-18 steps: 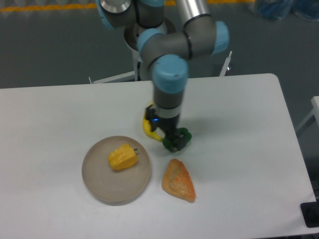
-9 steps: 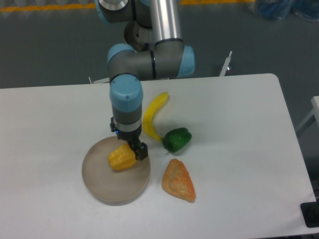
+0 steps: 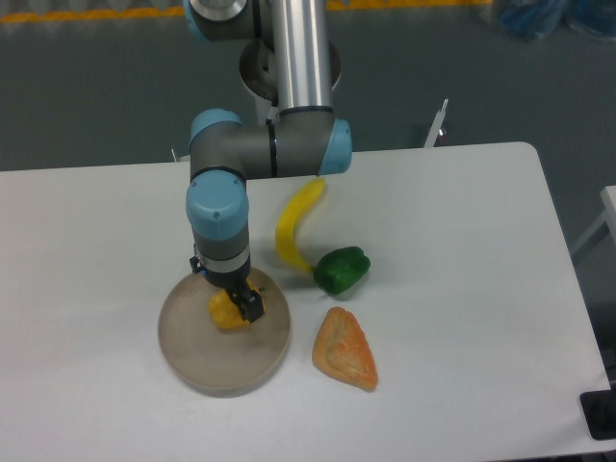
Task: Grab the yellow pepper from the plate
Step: 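Close the gripper around the yellow pepper on the plate, then lift the yellow pepper off the plate and carry it away from the plate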
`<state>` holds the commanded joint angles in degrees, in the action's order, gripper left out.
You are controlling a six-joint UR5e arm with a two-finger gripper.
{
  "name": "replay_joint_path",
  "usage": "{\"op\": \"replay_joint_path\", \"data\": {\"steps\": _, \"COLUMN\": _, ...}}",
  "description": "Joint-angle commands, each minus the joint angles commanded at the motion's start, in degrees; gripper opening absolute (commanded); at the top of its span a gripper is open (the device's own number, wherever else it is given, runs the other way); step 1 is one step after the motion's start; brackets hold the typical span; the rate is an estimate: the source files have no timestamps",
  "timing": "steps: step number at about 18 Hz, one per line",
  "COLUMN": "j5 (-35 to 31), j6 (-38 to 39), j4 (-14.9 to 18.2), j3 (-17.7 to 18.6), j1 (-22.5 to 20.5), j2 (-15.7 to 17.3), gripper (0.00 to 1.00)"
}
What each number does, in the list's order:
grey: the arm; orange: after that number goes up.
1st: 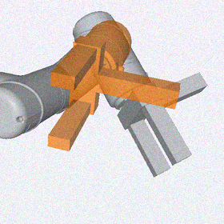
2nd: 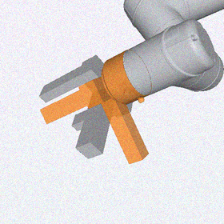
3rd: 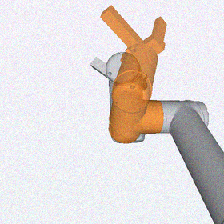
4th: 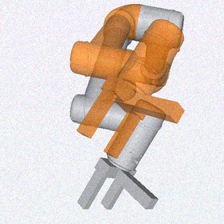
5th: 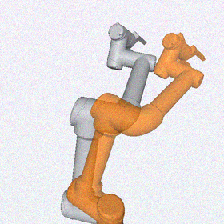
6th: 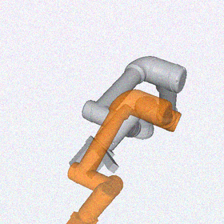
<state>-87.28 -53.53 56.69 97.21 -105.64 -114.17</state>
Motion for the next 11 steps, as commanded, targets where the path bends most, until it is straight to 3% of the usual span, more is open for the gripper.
{"op": "replay_joint_path", "data": {"steps": 2, "j5": -0.44, "j6": 0.26, "j4": 0.0, "j3": 0.0, "j1": 0.0, "j2": -0.09, "gripper": 0.57}}
{"op": "replay_joint_path", "data": {"steps": 4, "j5": -1.4, "j6": 0.96, "j4": 0.0, "j3": -0.17, "j1": 0.0, "j2": 0.0, "gripper": 0.32}}
{"op": "replay_joint_path", "data": {"steps": 7, "j5": -2.64, "j6": 1.23, "j4": 0.17, "j3": -1.49, "j1": -0.09, "j2": 0.87, "gripper": 0.2}}
{"op": "replay_joint_path", "data": {"steps": 11, "j5": -2.64, "j6": 1.23, "j4": 0.61, "j3": -3.87, "j1": -1.4, "j2": 2.98, "gripper": 0.18}}
